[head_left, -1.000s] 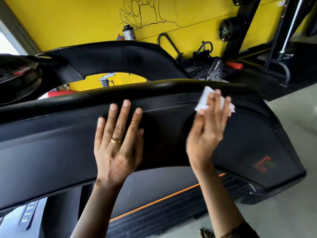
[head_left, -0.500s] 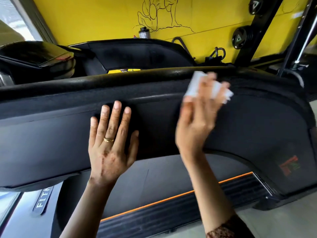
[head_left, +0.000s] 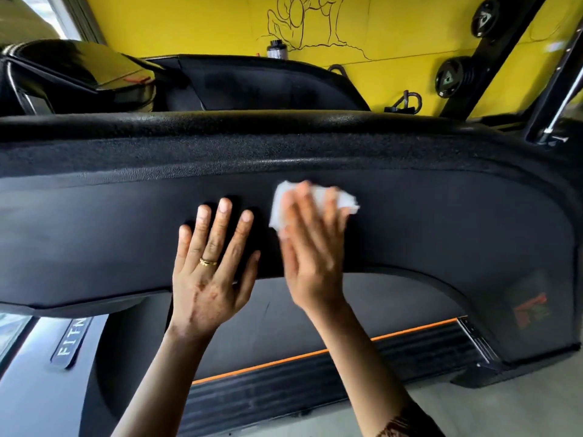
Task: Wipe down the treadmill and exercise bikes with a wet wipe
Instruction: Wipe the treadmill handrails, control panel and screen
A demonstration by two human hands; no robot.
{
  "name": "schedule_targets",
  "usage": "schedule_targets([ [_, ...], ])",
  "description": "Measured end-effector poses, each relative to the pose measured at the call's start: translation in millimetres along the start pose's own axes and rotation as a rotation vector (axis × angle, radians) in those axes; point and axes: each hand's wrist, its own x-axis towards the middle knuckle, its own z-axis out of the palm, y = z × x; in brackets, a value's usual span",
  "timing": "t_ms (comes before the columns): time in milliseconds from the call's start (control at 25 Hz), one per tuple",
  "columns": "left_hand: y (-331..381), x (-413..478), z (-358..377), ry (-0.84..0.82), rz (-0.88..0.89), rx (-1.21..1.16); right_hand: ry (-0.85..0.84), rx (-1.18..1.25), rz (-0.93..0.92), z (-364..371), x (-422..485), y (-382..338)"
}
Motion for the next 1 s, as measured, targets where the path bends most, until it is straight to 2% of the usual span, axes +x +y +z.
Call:
schedule_targets([
  [80, 0, -4, 1, -0.012, -0.003, -0.018, -0.137, -0.072, -0.202, -9, -36, 24],
  [120, 2, -6, 1, -0.021, -0.005, -0.03, -0.129, -0.1, -0.166, -19, -52, 44],
  [160, 5, -9, 2, -0.032, -0.006, -0.04, -0.059, -0.105, -0.022, -27, -61, 61],
  [240, 14, -13, 6, -0.046, 0.008, -0.051, 0.185, -0.039, 0.405, -33, -48, 77],
  [280, 18, -13, 9, -0.046, 0.017, -0.055, 0.272, 0.017, 0.528, -31, -34, 72],
  [320, 21, -12, 11, -0.045, 0.026, -0.058, 0.289, 0.049, 0.495, -25, -23, 62],
  [440, 26, -7, 15, -0.049, 0.027, -0.06, -0.018, -0.026, -0.04, -11, -43, 34],
  [480, 27, -7, 16, -0.048, 0.018, -0.061, -0.079, -0.053, -0.11, -12, -63, 39],
  [520, 31, -7, 18, -0.046, 0.01, -0.064, -0.082, -0.076, -0.086, -17, -82, 53],
  [600, 38, -6, 20, -0.043, 0.006, -0.062, 0.064, -0.058, 0.172, -29, -97, 87],
  [680, 48, -4, 24, -0.042, 0.023, -0.066, 0.31, 0.047, 0.595, -42, -77, 110],
  [720, 53, -2, 26, -0.045, 0.033, -0.076, 0.403, 0.092, 0.74, -44, -67, 111],
  [760, 58, 0, 29, -0.049, 0.041, -0.088, 0.411, 0.112, 0.757, -41, -62, 105],
  [800, 62, 3, 32, -0.053, 0.045, -0.098, 0.337, 0.099, 0.652, -35, -64, 91],
  [920, 73, 4, 38, -0.051, 0.039, -0.111, -0.027, 0.005, 0.114, -24, -77, 52],
  [1000, 73, 5, 39, -0.035, 0.04, -0.101, -0.029, -0.039, -0.018, -32, -37, 73],
])
